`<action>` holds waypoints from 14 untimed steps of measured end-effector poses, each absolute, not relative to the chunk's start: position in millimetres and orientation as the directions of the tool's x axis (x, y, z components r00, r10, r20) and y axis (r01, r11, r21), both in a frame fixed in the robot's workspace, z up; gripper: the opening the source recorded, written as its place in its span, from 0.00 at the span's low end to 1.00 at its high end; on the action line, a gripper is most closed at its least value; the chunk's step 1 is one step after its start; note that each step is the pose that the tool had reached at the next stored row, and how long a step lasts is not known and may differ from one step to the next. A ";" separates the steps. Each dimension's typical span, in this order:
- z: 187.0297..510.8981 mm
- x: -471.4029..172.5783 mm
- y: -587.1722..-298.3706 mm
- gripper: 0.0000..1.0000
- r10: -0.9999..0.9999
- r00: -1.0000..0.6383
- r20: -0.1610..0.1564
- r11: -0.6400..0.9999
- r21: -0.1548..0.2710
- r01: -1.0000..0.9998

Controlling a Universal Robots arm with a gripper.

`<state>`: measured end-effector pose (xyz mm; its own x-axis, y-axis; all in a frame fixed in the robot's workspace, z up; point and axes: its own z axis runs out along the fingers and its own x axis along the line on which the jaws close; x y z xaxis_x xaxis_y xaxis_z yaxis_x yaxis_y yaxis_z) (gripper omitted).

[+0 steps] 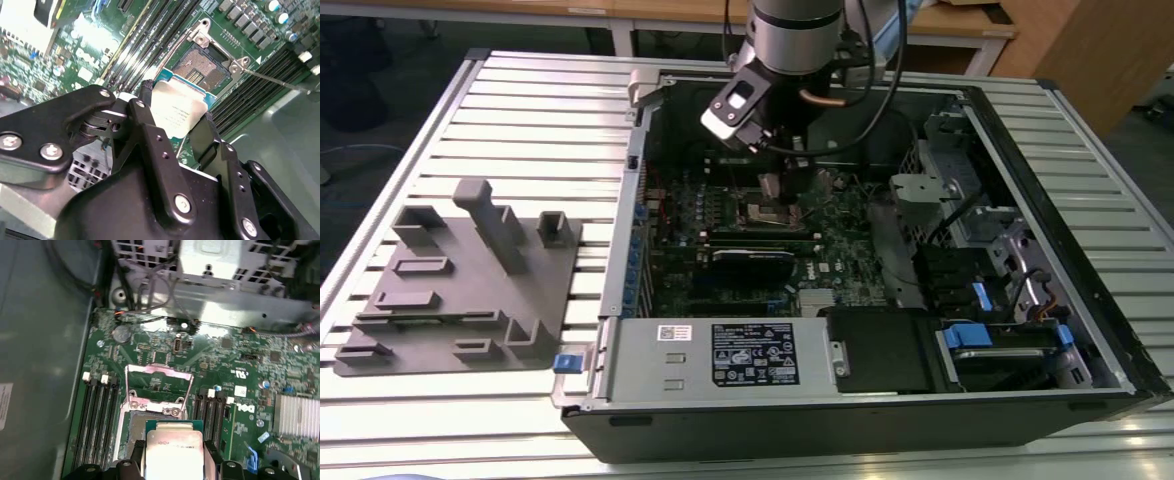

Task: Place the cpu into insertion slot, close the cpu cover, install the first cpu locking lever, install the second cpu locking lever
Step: 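Place the cpu into insertion slot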

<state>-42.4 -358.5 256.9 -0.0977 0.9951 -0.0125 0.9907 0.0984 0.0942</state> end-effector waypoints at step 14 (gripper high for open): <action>247.0 -43.5 -350.2 0.54 0.998 -0.056 -0.012 0.057 0.094 0.994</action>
